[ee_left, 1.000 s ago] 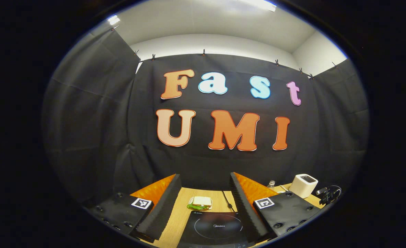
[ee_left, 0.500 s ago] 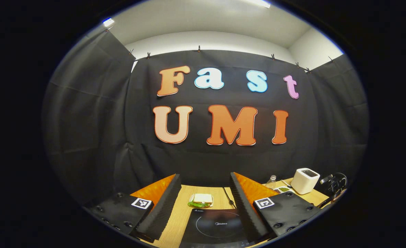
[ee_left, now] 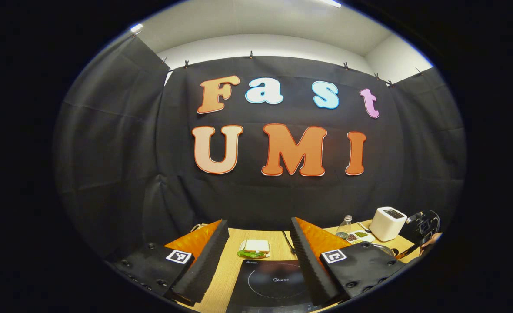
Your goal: First push the handle of the pot to place it horizontally, then grasp the pot with both hands and set it on the induction cooktop.
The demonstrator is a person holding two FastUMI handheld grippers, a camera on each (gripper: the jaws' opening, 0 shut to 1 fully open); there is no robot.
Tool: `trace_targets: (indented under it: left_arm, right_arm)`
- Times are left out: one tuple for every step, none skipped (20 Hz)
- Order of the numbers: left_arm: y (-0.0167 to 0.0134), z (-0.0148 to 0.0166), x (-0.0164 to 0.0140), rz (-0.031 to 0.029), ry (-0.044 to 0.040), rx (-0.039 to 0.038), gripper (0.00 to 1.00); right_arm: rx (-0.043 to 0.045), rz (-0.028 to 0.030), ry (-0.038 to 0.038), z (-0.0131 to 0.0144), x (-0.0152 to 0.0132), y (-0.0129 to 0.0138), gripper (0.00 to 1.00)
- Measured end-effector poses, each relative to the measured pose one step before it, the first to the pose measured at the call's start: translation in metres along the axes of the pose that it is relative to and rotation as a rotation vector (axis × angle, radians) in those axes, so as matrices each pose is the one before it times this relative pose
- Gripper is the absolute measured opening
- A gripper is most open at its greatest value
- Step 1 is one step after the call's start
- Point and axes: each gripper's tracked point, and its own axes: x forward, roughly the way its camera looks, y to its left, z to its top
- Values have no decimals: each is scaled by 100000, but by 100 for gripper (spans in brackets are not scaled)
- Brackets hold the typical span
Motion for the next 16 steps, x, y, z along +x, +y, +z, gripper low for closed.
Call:
trace_targets:
  left_arm:
    - [-186, -412, 277, -473, 1025, -165, 93]
    - [-348, -463, 321, -585, 1145, -68, 93]
    - [-349, -364, 254, -688, 1146, 117, 93]
    - [-215, -436, 234, -592, 1147, 136, 93]
    - [-409, -486, 345, -835, 1464, 384, 93]
    - [-407, -612, 281, -876, 1433, 415, 93]
    - [-567, -662, 311, -839, 1976, 454, 93]
    - [-687, -543, 373, -1231, 1779, 515, 93]
    - [-973, -583, 492, -1446, 1870, 555, 93]
    - [-1155, -751, 456, -1734, 2153, 344, 93]
    - [-1148, -779, 543, -1934, 2221, 73, 93]
    - [-1063, -862, 732, -2222, 2673, -72, 93]
    - [-1185, -918, 693, -2459, 3008, -219, 93]
    - [-1368, -963, 664, -2454, 2842, -299, 93]
    - [-1306, -949, 809, -2234, 3073, -224, 93]
    - [-1179, -868, 909, -2178, 2930, -62, 94]
  right_arm:
    - [1083, 242, 42, 379, 171, -40, 0]
    - [982, -45, -44, 293, 162, -131, 0]
    - [763, -585, -346, 451, 260, -202, 0]
    - [439, -1529, -325, 403, 357, -421, 0]
    - [793, -402, -237, 485, 357, -174, 0]
    - [1832, -103, 343, 325, 359, -15, 0]
    - [1530, -90, -1, 422, 311, -100, 0]
    - [1002, 62, -287, 411, 351, -199, 0]
    - [595, -249, -1081, 138, -67, -457, 0]
    - [320, -463, -1406, 438, -217, -244, 0]
    - [354, -26, -1937, 505, -187, -231, 0]
    - [337, 1562, -1872, 492, -593, 15, 0]
    - [214, 1715, -1337, 314, -565, 117, 0]
    - [-160, 2356, -1663, 347, -692, 372, 0]
    - [-8, 2250, -1982, 399, -706, 371, 0]
    - [19, 2498, -1531, 301, -738, 505, 1]
